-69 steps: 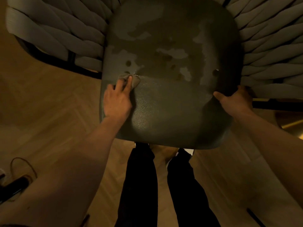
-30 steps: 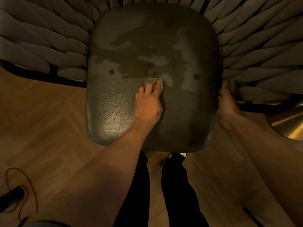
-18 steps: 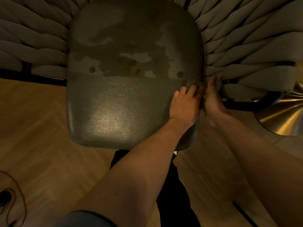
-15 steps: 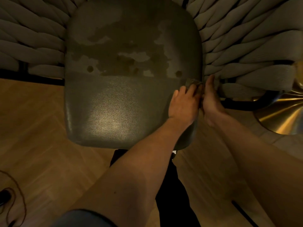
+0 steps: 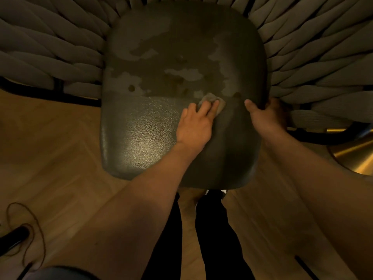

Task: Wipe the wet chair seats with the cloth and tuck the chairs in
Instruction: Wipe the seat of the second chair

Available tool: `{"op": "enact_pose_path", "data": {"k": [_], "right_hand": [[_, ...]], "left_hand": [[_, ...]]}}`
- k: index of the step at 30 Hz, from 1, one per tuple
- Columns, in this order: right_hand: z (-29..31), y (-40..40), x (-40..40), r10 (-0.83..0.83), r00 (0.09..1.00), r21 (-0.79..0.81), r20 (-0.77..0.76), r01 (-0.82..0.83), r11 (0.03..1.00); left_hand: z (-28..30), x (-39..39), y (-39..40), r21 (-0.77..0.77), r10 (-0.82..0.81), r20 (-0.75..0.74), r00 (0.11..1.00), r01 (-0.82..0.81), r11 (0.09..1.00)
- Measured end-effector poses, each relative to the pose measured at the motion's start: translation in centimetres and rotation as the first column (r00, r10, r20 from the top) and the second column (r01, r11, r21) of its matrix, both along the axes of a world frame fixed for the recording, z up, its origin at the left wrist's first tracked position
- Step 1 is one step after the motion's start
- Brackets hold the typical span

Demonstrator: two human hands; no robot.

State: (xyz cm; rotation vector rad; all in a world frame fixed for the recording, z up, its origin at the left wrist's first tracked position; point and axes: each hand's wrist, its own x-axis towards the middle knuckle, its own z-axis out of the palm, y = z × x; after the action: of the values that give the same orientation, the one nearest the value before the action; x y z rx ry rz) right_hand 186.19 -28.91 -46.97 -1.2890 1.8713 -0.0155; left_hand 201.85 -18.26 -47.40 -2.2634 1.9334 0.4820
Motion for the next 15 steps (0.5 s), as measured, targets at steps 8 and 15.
{"op": "enact_pose_path", "data": {"k": [8,15], "right_hand": [[-0.6,-0.4,0.4,0.111,0.989,0.002,-0.094,-0.111,0.994],[-0.8,-0.5,0.6,0.123,0.980,-0.003,-0.158,-0.125,0.992]], "left_hand": [[0.4,8.0,3.4,0.036,0.175,0.042,0.984,-0.176,0.984],[0.4,13.3,5.9,-0.002,0.299,0.089,0.950,-0.300,0.954]]}}
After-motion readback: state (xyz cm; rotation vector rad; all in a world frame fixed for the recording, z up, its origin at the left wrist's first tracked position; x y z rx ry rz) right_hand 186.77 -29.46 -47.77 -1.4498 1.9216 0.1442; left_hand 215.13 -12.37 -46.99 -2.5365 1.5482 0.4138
